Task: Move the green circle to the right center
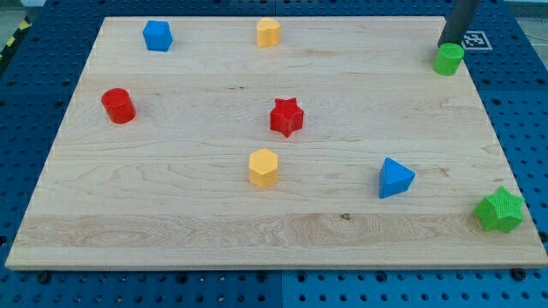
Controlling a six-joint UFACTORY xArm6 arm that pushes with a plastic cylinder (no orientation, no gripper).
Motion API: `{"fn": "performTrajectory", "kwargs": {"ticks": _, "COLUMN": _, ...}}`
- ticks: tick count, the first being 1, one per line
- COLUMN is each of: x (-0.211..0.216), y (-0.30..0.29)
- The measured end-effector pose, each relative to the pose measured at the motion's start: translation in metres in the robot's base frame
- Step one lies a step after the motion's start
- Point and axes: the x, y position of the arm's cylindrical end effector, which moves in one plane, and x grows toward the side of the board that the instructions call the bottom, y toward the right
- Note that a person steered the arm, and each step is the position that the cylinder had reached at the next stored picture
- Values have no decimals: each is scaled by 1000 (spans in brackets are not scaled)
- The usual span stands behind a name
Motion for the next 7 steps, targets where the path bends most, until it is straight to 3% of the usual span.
{"fn": "performTrajectory", "kwargs": {"ticks": 2, "x": 11, "y": 0}}
{"fn": "performTrajectory", "kwargs": {"ticks": 4, "x": -13, "y": -8}}
{"fn": "performTrajectory", "kwargs": {"ticks": 7, "x": 32, "y": -8}}
